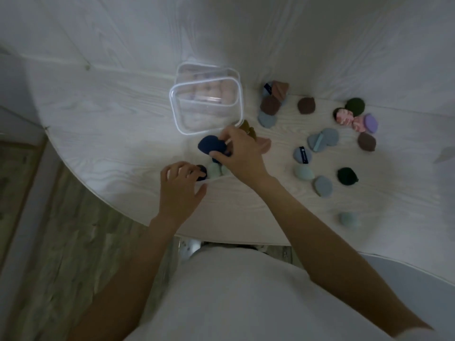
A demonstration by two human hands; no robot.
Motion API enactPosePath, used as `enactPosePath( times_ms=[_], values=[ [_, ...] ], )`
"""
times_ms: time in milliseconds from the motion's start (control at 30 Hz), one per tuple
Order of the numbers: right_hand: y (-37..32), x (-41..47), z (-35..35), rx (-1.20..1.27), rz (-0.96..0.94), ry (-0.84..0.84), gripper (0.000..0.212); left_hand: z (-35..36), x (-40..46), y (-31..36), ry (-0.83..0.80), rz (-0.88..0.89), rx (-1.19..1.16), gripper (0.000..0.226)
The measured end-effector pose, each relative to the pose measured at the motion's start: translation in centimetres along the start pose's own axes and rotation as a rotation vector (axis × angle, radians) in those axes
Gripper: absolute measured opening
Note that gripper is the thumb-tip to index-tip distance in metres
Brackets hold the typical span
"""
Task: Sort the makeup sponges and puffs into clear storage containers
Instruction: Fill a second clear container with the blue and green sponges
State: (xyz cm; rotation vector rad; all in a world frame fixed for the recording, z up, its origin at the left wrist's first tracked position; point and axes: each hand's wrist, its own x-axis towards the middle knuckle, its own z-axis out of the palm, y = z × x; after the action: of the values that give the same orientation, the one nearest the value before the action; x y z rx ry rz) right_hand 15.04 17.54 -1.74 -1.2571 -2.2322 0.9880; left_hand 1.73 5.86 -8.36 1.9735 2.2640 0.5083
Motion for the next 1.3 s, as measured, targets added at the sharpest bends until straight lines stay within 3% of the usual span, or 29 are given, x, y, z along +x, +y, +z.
enactPosePath(
  times_ms=[200,333,567,700,833,900,1000,1067,1167,1300],
  values=[
    [1.5,2.9,4.7,-0.597,-0.295,-0.159,0.026,0.7,0.0,-0.2,0.049,0.017,0.01,0.023],
    [2.2,2.7,4.7,-0.738,-0.329,-0.173,0.025,0.9,-0.1,-0.4,0.044,0.01,0.015,0.024],
    [2.3,2.4,3.8,-0.524,-0.276,-0.204,0.032,0.2,0.2,0.0,0.014,-0.017,-0.071,0.035],
    [3.7,-0.1,0.4,-0.268,-0.21,0.029,0.027,-0.2,1.7,0.5,-0.012,0.019,-0.209,0.052],
    [8.5,-4.9,-4.7,-0.365,0.01,0.303,0.023,0.4,3.3,1.8,-0.118,-0.024,-0.213,0.055],
    [11.4,-6.8,-6.5,-0.508,0.191,0.221,0.034,0.7,3.8,2.2,-0.159,-0.024,-0.174,0.055],
    [14.2,-7.9,-8.0,-0.682,0.382,-0.036,0.054,0.8,4.4,2.2,-0.181,-0.042,-0.123,0.052],
    [15.1,-8.0,-8.2,-0.697,0.393,-0.067,0.055,0.7,4.7,2.2,-0.19,-0.081,-0.101,0.051],
    [14.8,-7.6,-7.9,-0.637,0.345,0.059,0.046,0.6,5.0,1.9,-0.186,-0.06,-0.094,0.05],
    [10.5,-5.5,-6.6,-0.144,0.207,0.271,0.036,0.6,5.5,2.1,-0.212,-0.028,-0.137,0.051]
  ],
)
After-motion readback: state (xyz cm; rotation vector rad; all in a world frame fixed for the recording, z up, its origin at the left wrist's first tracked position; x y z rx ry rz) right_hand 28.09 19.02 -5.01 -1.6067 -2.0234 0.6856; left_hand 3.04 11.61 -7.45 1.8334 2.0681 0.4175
